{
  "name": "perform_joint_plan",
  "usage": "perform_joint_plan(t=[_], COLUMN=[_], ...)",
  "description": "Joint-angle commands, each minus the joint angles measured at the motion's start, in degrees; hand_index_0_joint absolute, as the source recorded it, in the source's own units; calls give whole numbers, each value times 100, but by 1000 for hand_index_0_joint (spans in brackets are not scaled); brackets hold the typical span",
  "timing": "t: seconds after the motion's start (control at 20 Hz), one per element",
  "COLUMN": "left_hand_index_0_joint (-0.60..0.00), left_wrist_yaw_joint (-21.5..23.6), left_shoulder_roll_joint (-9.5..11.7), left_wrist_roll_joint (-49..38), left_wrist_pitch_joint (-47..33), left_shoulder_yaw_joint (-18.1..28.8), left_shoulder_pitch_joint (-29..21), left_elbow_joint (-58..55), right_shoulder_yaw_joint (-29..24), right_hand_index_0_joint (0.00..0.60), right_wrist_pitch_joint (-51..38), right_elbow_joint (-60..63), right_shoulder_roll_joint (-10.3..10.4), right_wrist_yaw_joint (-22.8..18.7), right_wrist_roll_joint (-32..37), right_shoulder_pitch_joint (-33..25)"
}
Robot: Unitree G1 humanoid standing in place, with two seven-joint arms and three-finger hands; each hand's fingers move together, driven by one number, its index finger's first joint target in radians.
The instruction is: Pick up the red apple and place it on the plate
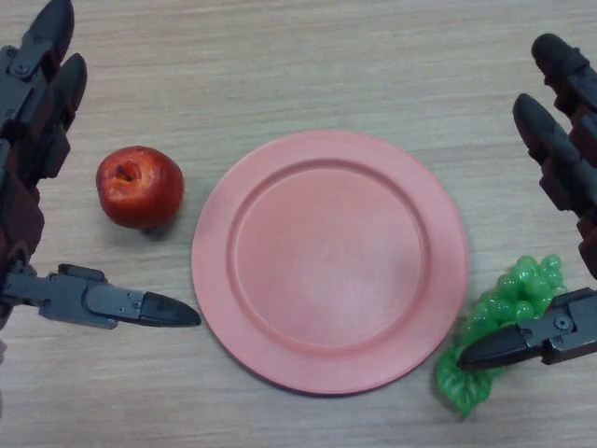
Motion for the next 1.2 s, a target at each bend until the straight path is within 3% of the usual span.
perform_joint_plan(t=[0.05, 0.4, 0.6, 0.85, 1.05, 1.2], left_hand_index_0_joint=[0, 0, 0, 0, 0, 0], left_wrist_yaw_joint=[210, 153, 114, 338, 739, 974], left_shoulder_roll_joint=[160, 154, 185, 531, 953, 1171], left_wrist_roll_joint=[83, -95, -37, 85, 389, 1008], left_wrist_pitch_joint=[-759, -1088, -1318, -2002, -2339, -2802], left_shoulder_yaw_joint=[241, 440, 476, 988, 946, 569], left_shoulder_pitch_joint=[-142, -39, -33, -342, -848, -1192], left_elbow_joint=[-241, 239, 472, 1490, 2736, 3873], right_shoulder_yaw_joint=[-159, -276, -258, -153, -104, -118], right_hand_index_0_joint=[0, 0, 0, 0, 0, 0], right_wrist_pitch_joint=[-805, -979, -930, -893, -969, -981], right_elbow_joint=[-288, 25, 62, -21, -46, -41], right_shoulder_roll_joint=[-98, -171, -216, -151, -87, -99], right_wrist_yaw_joint=[-207, 104, 21, 96, -98, -97], right_wrist_roll_joint=[336, 259, 309, 310, 383, 397], right_shoulder_pitch_joint=[-196, -274, -392, -260, -166, -157])
